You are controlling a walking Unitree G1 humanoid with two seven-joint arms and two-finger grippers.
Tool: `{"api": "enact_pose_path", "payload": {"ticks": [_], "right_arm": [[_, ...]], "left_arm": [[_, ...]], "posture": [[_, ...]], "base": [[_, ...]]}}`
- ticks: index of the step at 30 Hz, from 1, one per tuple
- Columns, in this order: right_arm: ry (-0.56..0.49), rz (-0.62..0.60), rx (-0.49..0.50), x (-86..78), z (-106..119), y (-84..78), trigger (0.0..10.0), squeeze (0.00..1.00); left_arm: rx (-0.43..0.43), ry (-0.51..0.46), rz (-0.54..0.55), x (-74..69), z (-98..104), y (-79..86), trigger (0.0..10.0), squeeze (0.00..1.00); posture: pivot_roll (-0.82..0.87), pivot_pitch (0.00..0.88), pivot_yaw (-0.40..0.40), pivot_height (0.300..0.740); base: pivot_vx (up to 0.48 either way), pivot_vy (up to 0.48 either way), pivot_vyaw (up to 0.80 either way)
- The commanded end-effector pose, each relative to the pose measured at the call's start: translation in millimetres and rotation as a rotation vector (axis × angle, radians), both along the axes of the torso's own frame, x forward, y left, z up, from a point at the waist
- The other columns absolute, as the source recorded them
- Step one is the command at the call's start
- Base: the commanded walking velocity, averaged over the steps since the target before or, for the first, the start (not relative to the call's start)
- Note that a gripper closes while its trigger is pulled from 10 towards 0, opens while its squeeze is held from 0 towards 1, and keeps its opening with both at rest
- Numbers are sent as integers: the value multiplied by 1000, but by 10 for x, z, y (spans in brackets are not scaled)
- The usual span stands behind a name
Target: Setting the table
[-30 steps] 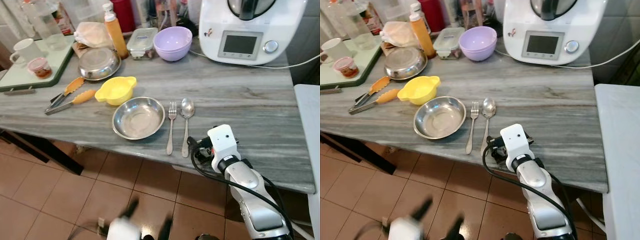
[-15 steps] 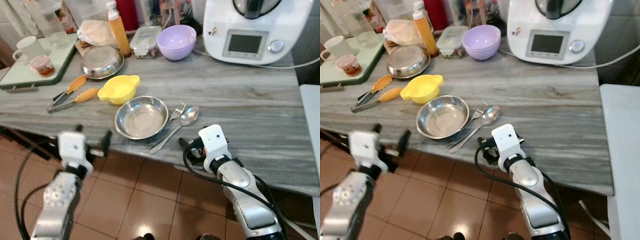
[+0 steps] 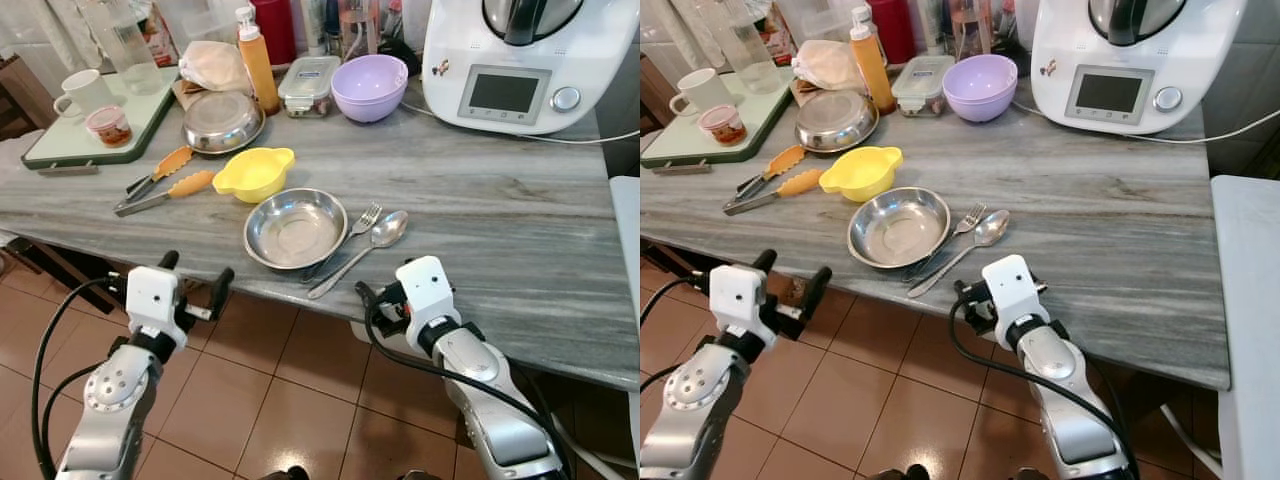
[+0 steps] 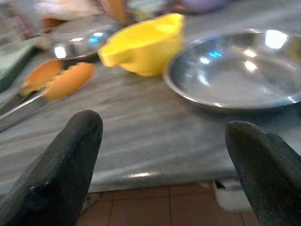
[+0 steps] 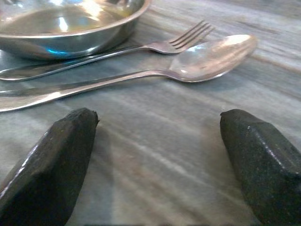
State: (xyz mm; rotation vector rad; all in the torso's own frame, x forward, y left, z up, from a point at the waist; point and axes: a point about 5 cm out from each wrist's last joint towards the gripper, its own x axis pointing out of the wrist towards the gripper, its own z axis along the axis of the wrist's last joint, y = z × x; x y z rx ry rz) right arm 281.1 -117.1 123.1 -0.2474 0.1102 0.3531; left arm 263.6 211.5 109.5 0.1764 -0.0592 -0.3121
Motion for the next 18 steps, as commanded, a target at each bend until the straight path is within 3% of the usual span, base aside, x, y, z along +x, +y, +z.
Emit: {"api": "enact_pose_path", "payload": {"ticks": [1, 10, 18], "right_arm": [[38, -52, -12, -44, -91, -93, 10000, 1000], [-57, -164, -7, -76, 38, -312, 10000, 1000], [-90, -154, -5, -18, 102, -260, 10000, 1000]], "left_arm": [[17, 2, -10, -34, 25, 56, 10000, 0], [7, 8, -34, -72, 65, 46, 10000, 0], [-2, 2, -57, -71, 108, -28, 10000, 0]], "posture": [[-142, 168, 161, 740], [-150, 175, 172, 740], [-153, 172, 176, 740]], "base": [[0, 0, 0], [0, 0, 0], [0, 0, 0]]}}
